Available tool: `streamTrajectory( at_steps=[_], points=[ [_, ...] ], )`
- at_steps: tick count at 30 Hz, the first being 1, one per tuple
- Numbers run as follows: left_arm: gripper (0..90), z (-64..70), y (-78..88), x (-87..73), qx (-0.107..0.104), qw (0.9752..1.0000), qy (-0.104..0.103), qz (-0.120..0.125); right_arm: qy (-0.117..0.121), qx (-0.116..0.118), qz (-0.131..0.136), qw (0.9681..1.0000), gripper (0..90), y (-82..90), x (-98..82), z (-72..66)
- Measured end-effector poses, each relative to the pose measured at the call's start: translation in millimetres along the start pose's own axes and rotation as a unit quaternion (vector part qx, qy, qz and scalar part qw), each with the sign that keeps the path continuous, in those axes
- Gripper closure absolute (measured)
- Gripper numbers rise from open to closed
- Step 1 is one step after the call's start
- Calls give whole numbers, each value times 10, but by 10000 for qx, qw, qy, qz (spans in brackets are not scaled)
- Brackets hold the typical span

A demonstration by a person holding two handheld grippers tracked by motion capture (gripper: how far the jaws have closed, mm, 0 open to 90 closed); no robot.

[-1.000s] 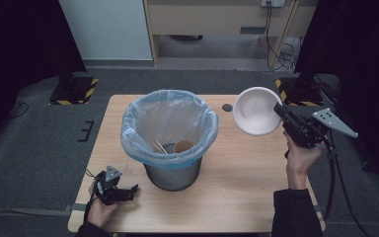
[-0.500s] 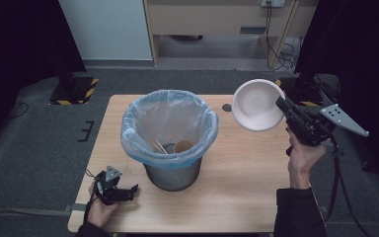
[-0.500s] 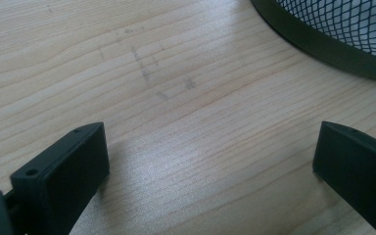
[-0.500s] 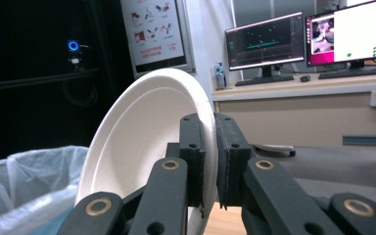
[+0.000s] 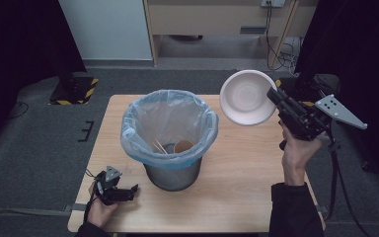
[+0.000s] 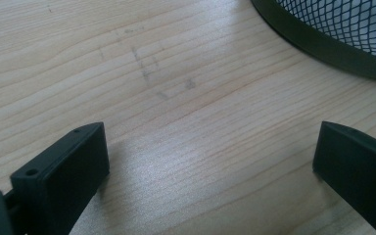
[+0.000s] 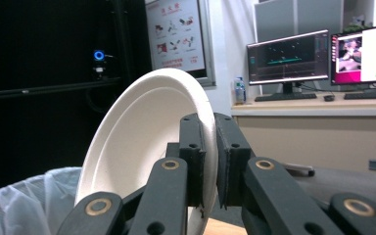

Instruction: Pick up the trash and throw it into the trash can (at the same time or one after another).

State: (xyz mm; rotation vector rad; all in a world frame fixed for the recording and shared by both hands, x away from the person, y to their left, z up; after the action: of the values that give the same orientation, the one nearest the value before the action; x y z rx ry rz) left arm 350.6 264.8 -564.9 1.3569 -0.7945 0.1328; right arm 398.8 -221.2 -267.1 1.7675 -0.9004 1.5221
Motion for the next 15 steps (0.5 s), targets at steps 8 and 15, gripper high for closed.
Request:
streamTrajectory(
  at_steps=[8, 15],
  points=[
    [0, 0, 0, 0, -1, 10000, 0, 0, 86, 261, 29, 9996, 837, -121, 85, -220],
    [0, 0, 0, 0, -1, 10000, -1, -1, 138, 441, -56, 9989, 837, -289, 78, -394]
  ],
)
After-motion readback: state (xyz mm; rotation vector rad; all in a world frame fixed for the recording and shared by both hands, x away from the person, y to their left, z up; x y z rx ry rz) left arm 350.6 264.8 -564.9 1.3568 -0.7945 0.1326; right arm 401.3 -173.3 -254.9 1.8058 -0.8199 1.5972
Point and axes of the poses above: each handheld gripper's, and its own axes: y roughly backward along the jaws, x roughly out of its top, z roughly to its right, the point moved 4 cm from there along -y, roughly forward along the jaws, and after that the axes turned 9 degrees about -z, right-handed, at the moved point
